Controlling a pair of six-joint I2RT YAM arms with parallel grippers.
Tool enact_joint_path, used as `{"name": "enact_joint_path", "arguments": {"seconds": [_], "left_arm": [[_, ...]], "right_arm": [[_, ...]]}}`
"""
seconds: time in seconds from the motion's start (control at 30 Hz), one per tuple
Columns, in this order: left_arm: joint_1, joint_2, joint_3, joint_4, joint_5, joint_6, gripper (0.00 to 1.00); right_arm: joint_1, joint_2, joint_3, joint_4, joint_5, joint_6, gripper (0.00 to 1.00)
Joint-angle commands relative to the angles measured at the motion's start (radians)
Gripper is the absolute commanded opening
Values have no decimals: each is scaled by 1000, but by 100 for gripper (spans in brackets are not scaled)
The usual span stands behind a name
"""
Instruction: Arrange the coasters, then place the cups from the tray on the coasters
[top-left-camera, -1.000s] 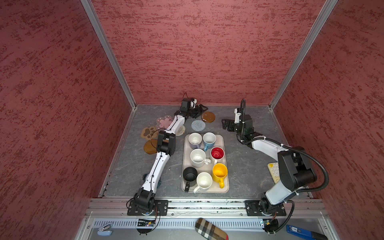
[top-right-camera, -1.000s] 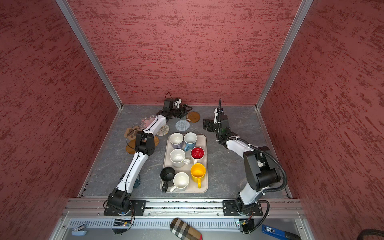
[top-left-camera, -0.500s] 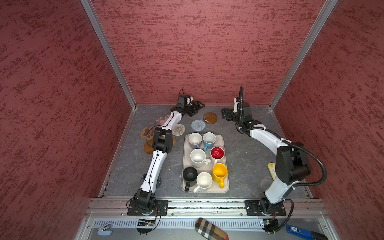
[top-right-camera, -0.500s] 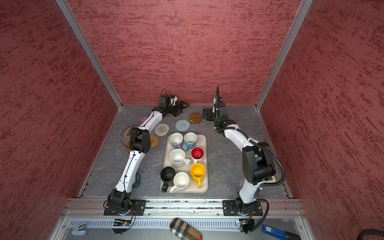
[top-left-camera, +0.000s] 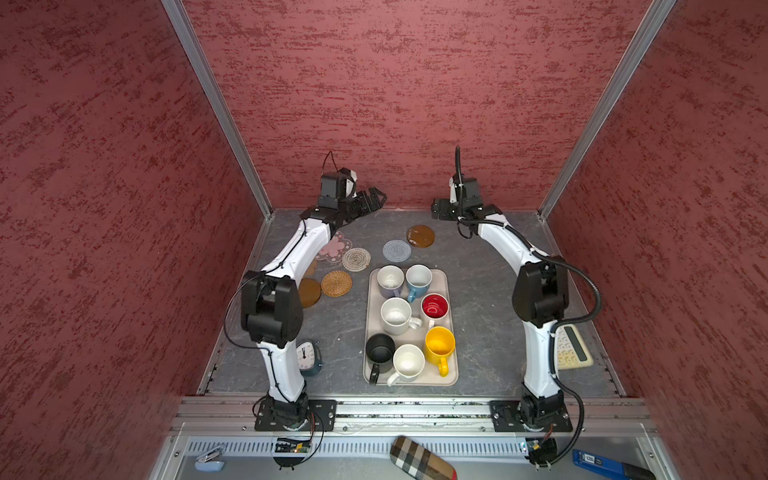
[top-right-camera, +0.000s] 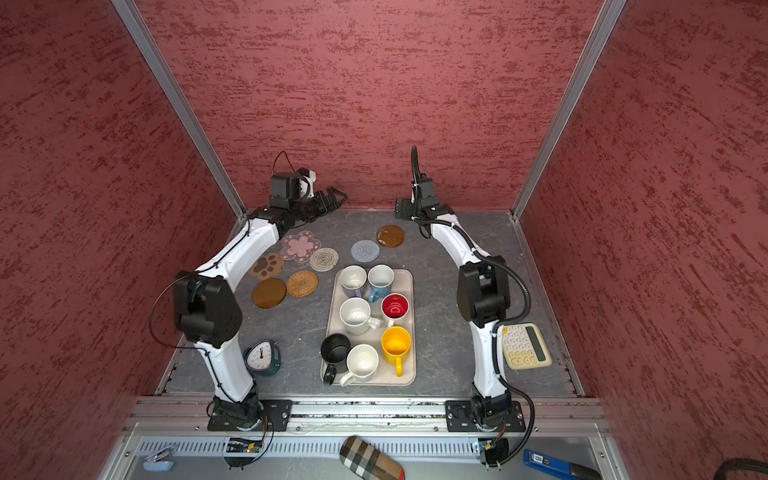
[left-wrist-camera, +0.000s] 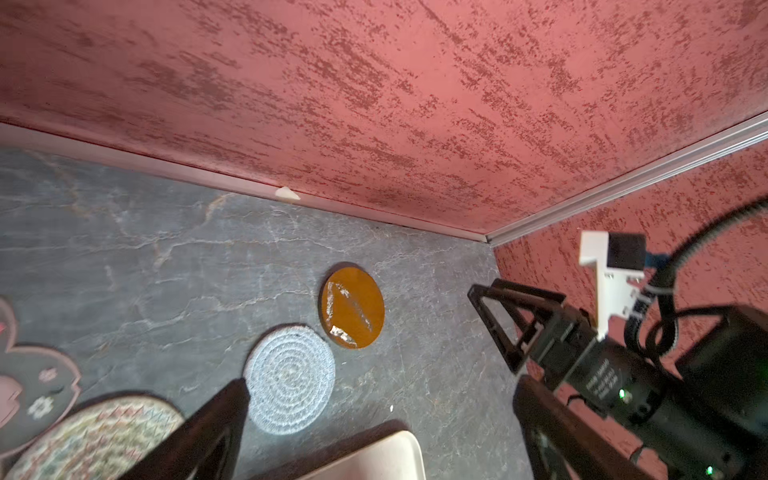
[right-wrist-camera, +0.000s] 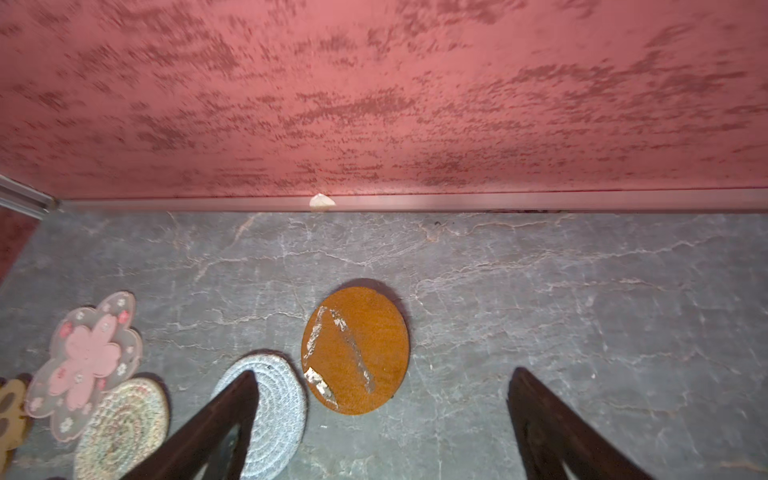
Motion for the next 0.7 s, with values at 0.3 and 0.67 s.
{"name": "enact_joint_path", "arguments": {"seconds": [0.3, 0.67], "left_arm": [[-89, -374, -416, -39, -255, 109, 100], [-100, -662, -569, -232, -330, 126, 100]], "right_arm": [[96, 306, 424, -235, -4, -54, 99], [146, 418, 458, -160, 38, -41, 99]]}}
